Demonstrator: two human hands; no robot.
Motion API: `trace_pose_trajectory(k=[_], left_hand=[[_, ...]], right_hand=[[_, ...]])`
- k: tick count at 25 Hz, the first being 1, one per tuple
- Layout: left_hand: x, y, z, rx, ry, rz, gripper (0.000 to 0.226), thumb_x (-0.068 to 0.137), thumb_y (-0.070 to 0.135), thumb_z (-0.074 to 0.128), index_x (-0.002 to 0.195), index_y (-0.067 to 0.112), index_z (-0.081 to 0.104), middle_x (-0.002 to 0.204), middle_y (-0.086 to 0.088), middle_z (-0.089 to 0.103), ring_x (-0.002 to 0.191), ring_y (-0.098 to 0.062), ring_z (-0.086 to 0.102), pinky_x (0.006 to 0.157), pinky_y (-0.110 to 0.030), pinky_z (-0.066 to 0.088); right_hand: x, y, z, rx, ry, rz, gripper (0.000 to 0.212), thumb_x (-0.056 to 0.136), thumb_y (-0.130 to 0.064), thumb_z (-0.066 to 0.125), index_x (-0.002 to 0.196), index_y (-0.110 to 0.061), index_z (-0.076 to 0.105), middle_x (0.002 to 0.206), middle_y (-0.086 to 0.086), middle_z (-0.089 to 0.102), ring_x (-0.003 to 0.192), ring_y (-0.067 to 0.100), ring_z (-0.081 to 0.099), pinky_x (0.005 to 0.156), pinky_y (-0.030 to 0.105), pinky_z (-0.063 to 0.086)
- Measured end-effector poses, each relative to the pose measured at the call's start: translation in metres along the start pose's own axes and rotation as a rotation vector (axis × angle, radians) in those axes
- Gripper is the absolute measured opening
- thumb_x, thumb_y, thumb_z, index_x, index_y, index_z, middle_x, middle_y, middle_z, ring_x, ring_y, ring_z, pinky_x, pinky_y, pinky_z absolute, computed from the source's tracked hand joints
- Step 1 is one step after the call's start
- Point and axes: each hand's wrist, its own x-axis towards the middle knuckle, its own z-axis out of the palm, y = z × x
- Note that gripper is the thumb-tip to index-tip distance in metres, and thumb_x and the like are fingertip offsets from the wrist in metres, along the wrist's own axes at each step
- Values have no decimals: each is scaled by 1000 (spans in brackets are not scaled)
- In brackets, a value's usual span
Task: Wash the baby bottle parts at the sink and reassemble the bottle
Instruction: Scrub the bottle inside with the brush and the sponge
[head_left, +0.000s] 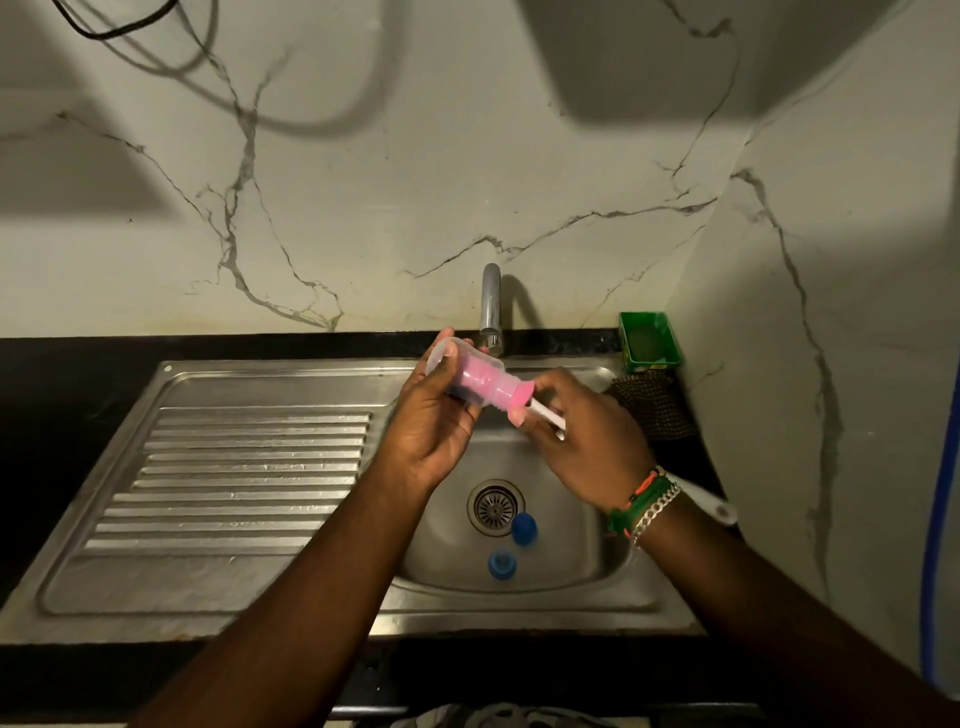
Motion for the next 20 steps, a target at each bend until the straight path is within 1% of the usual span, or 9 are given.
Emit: trace_pose_trajectory(k=[1,2,5,7,9,12,16,18,20], left_hand=[[-1,-1,-2,-12,0,-1,37,87,15,67,123,14,58,110,-13,64,104,-24,66,98,-43,54],[-2,-3,-4,-30,-6,-6,46,83,16,73,126,13,57,111,-13,65,107,-25,64,102,-44,51],[-6,-1,-2,7,-39,-22,66,71,20,87,129,13,57,110,-13,70,108,-24,66,101,-42,51],[-7,4,0,13,6,13,58,78,19,78,130,12,56,114,-14,68,108,-25,65,97,-42,55],[-6,12,-7,-39,116,51,57,85,17,68,140,13,50,123,-16,62,112,-27,64,94,-43,58],[-10,15,-18,-17,159,57,49,92,18,62,139,16,50,117,-13,64,104,-26,69,79,-41,64],[-19,-1,-11,88,135,22,45,91,21,63,135,18,53,114,-17,65,98,-27,71,75,-45,63],[-18,-1,-8,98,127,52,47,89,21,63,134,18,52,112,-15,65,95,-26,72,74,-45,63],[-18,4,-7,115,162,86,52,87,19,64,137,16,51,111,-14,68,92,-25,74,73,-45,63]], right_hand=[[-1,0,2,-25,43,-22,29,99,-50,52,98,-25,66,72,-5,66,61,15,57,51,27,38],[2,-2,1,192,-83,89,30,103,-43,49,91,-21,68,65,-4,61,55,16,52,47,24,35],[6,-11,-6,1135,-650,706,40,108,-32,35,81,-14,58,48,-7,34,35,4,28,31,13,20],[6,-9,-12,1057,-706,701,41,108,-33,33,79,-14,55,46,-8,31,32,2,24,32,11,17],[3,-10,-15,790,-586,574,46,108,-38,37,77,-13,59,46,-7,34,33,4,25,36,12,18],[-2,-11,-11,567,-404,432,44,105,-48,40,86,-17,65,46,-5,43,35,7,34,40,18,26],[-8,-19,-3,411,-324,176,43,93,-61,56,125,-33,50,88,-1,72,63,12,69,51,33,55],[-11,-17,1,243,-266,21,30,93,-52,60,115,-32,55,88,-4,68,73,15,66,65,45,58],[-11,-17,-2,189,-245,-22,19,95,-45,61,107,-31,57,83,-5,64,73,15,62,68,45,54]])
